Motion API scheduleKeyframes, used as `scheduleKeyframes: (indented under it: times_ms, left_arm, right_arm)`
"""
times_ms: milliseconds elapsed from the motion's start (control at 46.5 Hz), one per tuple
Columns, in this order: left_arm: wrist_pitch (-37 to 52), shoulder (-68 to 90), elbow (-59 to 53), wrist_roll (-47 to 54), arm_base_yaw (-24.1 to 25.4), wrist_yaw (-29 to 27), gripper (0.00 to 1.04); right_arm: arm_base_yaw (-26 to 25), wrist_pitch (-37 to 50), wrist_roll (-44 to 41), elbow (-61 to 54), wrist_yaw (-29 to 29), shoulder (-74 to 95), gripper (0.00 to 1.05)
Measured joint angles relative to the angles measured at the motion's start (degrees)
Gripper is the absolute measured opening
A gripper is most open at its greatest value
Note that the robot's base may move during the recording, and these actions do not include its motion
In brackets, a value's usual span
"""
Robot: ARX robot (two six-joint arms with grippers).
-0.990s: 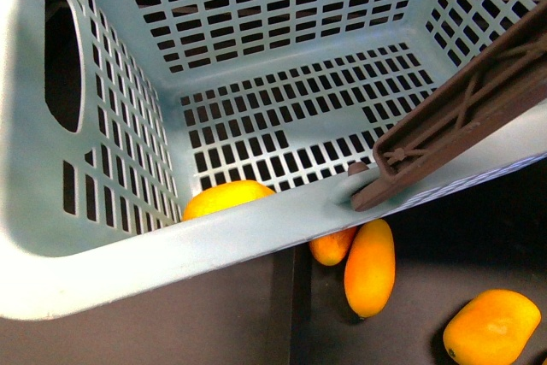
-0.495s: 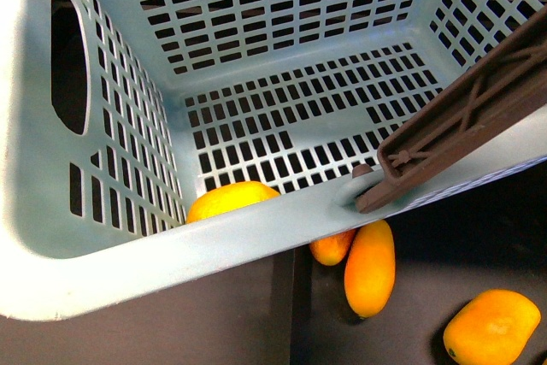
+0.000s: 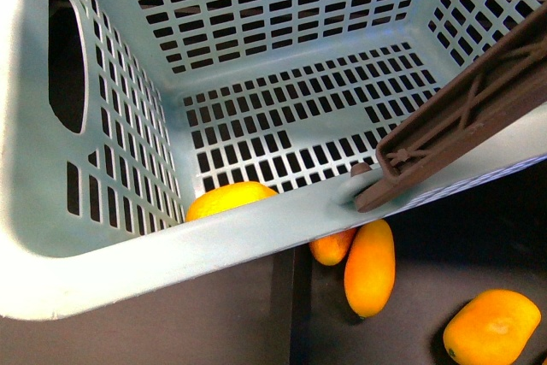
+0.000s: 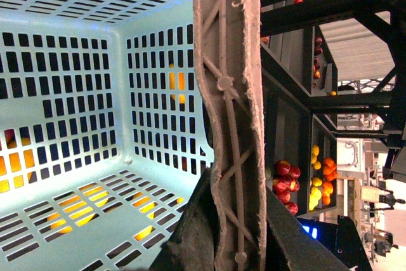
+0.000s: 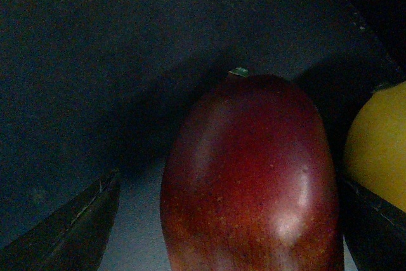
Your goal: Pick lemon and mango into basket
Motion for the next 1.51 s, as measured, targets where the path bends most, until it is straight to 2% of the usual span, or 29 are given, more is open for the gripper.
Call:
scheduleKeyframes:
  times_ms: [237, 366, 409, 538, 688, 817, 990, 1076, 1183, 1334, 1398, 1484, 1506]
  left_arm:
    - [0.00, 0.00, 0.00, -0.02, 0.00, 0.00, 0.07]
    - [0.00, 0.00, 0.00, 0.04, 0.02, -0.04, 0.07]
    - [0.00, 0.00, 0.00, 0.04, 0.00, -0.04, 0.07]
    - [0.00, 0.00, 0.00, 0.00, 0.00, 0.00, 0.07]
    - [0.00, 0.00, 0.00, 0.00, 0.00, 0.00, 0.07]
    - [0.00, 0.00, 0.00, 0.00, 0.00, 0.00, 0.07]
    - [0.00, 0.00, 0.00, 0.02, 0.00, -0.02, 0.07]
    - [0.00, 0.00, 0.00, 0.00, 0.00, 0.02, 0.07]
    - [0.00, 0.00, 0.00, 0.02, 0.00, -0.04, 0.07]
    - [0.00, 0.00, 0.00, 0.00, 0.00, 0.00, 0.07]
    - [0.00, 0.00, 0.00, 0.00, 0.00, -0.02, 0.07]
    - [0.00, 0.00, 0.00, 0.02, 0.02, -0.09, 0.07]
    - [0.00, 0.00, 0.00, 0.04, 0.02, -0.09, 0.07]
  right_arm:
    - [0.83, 0.04, 1.14, -0.02, 0.35, 0.31, 0.95]
    - [0.94, 0.04, 1.20, -0.20, 0.44, 0.31, 0.79]
    - [0.94, 0.24, 1.22, -0.66, 0.42, 0.28, 0.71]
    - [0.63, 2.49, 1.22, -4.00, -0.22, -1.57, 0.66]
    - [-0.83, 5.73, 0.50, -11.65, -4.96, -10.03, 0.66]
    - [-3.10, 5.44, -0.17, -20.22, -10.21, -24.59, 0.65]
    - [-4.04, -4.13, -1.77, -30.99, -18.18, -50.29, 0.65]
    - [-3.58, -8.76, -1.22, -32.59, -21.07, -61.96, 0.65]
    - [0.11, -14.19, 2.34, -31.74, -21.49, -78.64, 0.65]
    - [7.72, -15.85, 5.38, -28.52, -16.50, -86.77, 0.65]
    - [11.89, -15.80, 5.70, -26.97, -13.53, -87.67, 0.65]
    - [22.01, -14.36, 6.75, -24.22, -7.02, -86.71, 0.65]
    - [22.99, -14.14, 6.78, -23.98, -6.51, -86.47, 0.65]
